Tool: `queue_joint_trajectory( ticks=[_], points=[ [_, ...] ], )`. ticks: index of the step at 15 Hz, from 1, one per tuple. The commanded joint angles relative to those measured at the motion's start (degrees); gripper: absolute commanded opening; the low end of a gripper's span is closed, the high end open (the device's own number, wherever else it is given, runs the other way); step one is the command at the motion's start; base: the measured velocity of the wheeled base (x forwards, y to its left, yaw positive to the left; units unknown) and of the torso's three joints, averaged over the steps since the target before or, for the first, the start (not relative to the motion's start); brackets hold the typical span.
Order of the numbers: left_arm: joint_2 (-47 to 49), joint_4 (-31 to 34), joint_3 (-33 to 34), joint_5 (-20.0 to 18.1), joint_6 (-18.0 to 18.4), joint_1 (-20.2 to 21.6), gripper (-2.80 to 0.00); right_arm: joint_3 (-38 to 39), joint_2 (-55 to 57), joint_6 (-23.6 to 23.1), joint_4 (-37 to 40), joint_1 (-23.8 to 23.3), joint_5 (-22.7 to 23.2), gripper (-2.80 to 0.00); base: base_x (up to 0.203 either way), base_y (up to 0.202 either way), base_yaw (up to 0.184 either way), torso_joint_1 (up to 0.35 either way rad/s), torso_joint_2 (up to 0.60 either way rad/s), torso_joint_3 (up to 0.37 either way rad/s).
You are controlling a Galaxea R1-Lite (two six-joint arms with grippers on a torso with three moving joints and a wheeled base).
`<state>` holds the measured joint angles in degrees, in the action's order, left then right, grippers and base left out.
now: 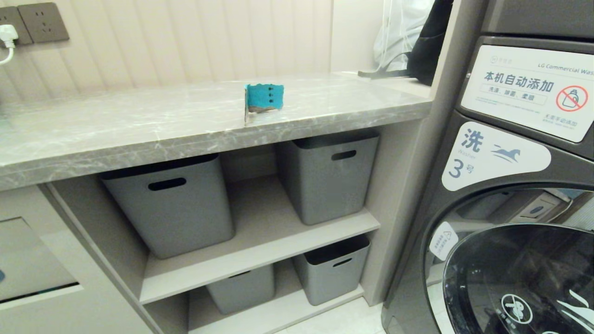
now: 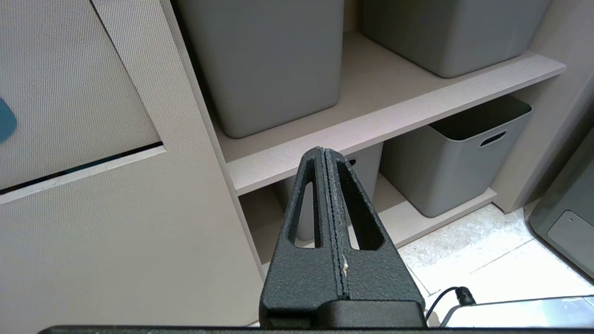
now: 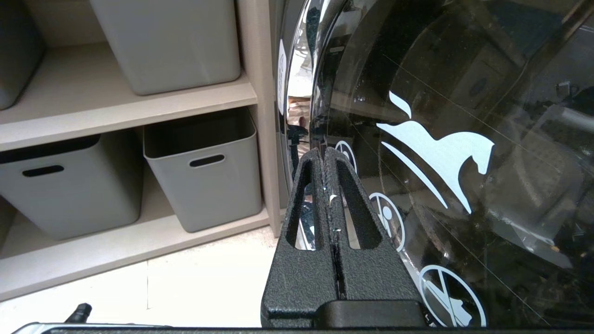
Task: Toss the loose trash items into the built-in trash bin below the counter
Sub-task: Pick up the garbage
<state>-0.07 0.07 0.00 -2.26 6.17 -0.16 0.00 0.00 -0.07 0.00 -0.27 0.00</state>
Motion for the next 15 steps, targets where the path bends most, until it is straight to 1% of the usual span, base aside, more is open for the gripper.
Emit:
queue_joint_trajectory(
  ticks=[1,15],
  points=[
    [-0.1,0.01,0.09,-0.03,0.07,-0.02,-2.8,0.0,0.0,-0.01,0.0,0.0,0.0,-2.8,0.0,0.0,0.0,0.0,0.0,0.0],
    [-0.1,0.01,0.09,-0.06,0.16,-0.02,-2.8,0.0,0.0,-0.01,0.0,0.0,0.0,-2.8,0.0,0.0,0.0,0.0,0.0,0.0]
  ],
)
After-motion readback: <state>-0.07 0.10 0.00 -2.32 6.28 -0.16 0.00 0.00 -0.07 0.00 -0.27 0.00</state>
